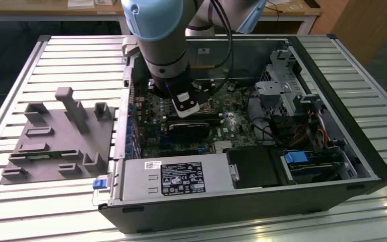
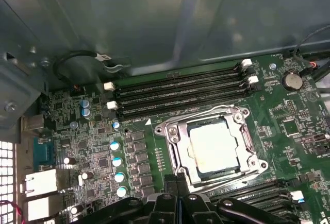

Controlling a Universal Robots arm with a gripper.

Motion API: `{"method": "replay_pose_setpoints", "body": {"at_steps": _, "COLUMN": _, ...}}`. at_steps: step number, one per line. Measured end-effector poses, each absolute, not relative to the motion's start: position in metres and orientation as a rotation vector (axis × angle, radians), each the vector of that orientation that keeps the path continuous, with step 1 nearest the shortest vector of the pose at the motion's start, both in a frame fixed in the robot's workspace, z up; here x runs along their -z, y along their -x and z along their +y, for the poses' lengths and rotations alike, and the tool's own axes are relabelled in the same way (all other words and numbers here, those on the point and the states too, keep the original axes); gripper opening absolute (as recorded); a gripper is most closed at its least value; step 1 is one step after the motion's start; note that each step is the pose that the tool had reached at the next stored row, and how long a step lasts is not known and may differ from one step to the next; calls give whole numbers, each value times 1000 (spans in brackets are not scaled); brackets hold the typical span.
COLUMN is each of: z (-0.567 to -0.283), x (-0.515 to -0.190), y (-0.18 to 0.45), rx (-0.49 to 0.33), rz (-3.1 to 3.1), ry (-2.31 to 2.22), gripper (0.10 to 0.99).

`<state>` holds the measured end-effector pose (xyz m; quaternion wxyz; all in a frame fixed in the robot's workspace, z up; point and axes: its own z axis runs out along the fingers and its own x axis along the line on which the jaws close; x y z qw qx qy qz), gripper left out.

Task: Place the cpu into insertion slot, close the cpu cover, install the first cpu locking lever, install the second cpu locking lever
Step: 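Install the second cpu locking lever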

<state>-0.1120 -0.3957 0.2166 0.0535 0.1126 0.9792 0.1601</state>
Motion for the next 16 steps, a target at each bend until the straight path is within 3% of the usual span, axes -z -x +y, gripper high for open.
{"method": "replay_pose_setpoints", "body": {"at_steps": 16, "z": -395, "x": -217, "y": 103, "rx": -428, "rz": 3013, "ry": -349, "gripper": 102}}
